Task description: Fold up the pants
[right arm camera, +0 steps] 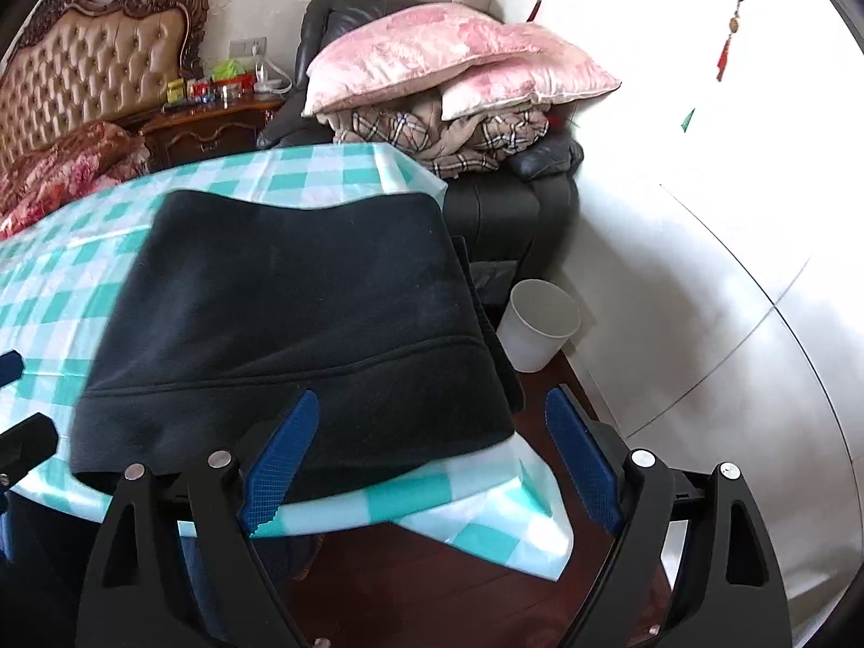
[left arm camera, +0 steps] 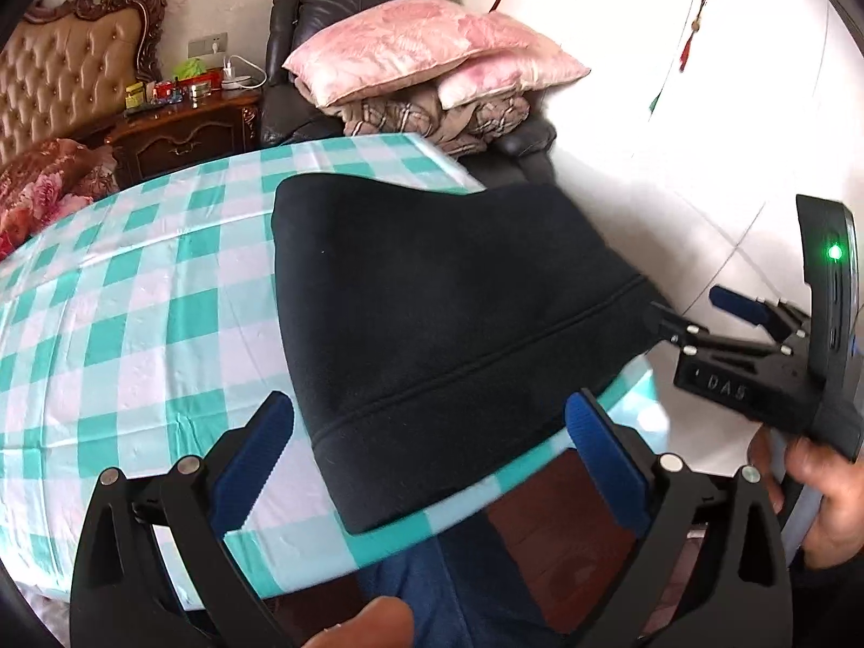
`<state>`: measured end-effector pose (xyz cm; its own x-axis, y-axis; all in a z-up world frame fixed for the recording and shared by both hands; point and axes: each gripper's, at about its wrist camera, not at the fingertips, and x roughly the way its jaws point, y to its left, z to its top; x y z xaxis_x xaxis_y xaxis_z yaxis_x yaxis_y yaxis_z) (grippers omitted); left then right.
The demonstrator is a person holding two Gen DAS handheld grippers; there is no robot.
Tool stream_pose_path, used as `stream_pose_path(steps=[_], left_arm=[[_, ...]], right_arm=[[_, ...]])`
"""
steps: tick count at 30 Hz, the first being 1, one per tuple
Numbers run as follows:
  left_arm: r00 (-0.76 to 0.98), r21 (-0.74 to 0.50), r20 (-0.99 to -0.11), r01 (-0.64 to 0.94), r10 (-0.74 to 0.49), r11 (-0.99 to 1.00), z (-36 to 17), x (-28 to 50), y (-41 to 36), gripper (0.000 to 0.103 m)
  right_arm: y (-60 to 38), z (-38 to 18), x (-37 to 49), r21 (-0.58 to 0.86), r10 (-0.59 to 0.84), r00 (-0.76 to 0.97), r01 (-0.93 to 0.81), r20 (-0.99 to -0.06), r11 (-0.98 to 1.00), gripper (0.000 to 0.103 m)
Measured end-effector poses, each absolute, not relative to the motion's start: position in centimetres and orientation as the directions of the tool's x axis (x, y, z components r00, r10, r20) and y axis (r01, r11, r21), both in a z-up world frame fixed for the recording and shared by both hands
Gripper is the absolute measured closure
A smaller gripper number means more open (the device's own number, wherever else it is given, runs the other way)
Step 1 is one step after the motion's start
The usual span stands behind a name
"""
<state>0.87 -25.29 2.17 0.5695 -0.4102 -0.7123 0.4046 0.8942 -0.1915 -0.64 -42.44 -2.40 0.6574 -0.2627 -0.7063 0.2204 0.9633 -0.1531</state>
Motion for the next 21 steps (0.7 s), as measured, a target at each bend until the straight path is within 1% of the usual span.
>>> stream_pose_path(steps=[7,16,21], left_arm=[[0.614,-0.196,-0.678,0.378,-0.404,0.905,4.2,-1.4,-24.5,0.002],[0.647,-0.178,-0.675,0.324,-0.354,0.929,5.5,-2.9,-24.7,0.002],[0.657,-0.146,-0.676,0.323,-0.333,0.935,6.0,-3.5,-25.7,0.002]], right_arm=[[-40.8,-0.2,-3.9,-0.137,-0.262,0.689,0.232,-0.675,0.963,0.019],[-40.3,0.7,-6.7,-0.097,-0.233,0.728,0.224,-0.645,0.970,0.019],[-41.1,0.8,-7.3,-0.086,-0.236,0.736,0.236,-0.634,0.968,0.019]])
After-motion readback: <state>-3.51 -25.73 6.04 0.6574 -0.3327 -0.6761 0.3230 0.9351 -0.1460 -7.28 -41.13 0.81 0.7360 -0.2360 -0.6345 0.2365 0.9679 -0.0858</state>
